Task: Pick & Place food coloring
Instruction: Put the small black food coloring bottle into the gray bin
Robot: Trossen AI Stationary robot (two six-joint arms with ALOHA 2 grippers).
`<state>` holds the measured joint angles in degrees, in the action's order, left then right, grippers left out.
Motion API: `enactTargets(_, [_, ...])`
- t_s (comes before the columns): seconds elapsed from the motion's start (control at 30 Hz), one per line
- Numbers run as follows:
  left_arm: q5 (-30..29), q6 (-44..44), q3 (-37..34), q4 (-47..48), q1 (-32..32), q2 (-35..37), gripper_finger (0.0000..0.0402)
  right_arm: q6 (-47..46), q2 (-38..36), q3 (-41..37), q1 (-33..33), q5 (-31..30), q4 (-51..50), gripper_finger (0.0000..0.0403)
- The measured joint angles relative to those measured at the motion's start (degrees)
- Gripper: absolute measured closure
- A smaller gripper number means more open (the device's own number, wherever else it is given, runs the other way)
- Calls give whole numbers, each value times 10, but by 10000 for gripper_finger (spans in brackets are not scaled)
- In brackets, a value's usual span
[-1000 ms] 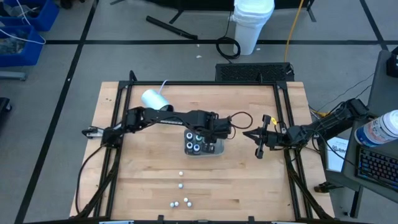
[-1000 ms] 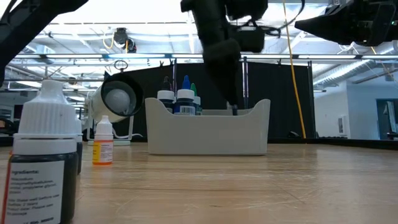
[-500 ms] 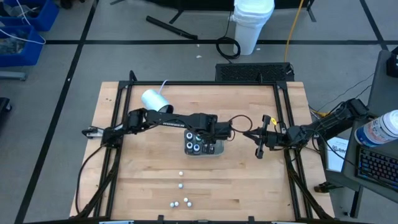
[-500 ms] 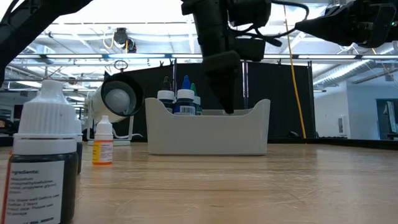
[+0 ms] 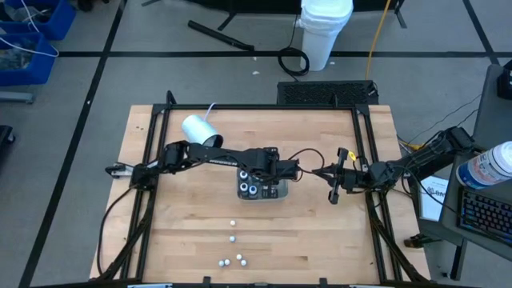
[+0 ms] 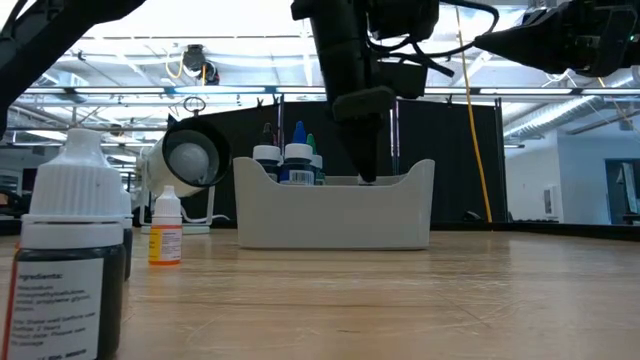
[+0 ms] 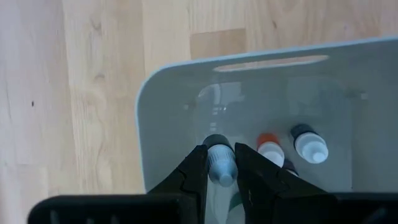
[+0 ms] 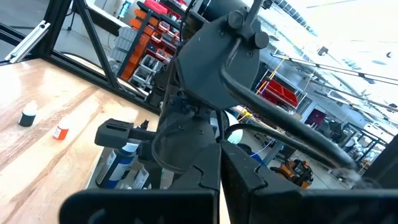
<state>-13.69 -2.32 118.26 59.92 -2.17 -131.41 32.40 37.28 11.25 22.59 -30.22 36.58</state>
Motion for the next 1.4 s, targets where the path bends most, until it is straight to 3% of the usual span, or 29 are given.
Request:
enactTargets(0.33, [1,18,0,3,-4,0,330,-12,0,0,0,5,14,403])
enactTargets(0.77, [-5,106,0,0,4,0,330,-28,0,0,0,7,13,403])
enactTargets(1.03, [-59,155,0,0,-2,0,330,-23,0,0,0,7,18,403])
enactTargets(1.4, [-46,135,0,0,-14,0,330,-35,0,0,0,7,17,403])
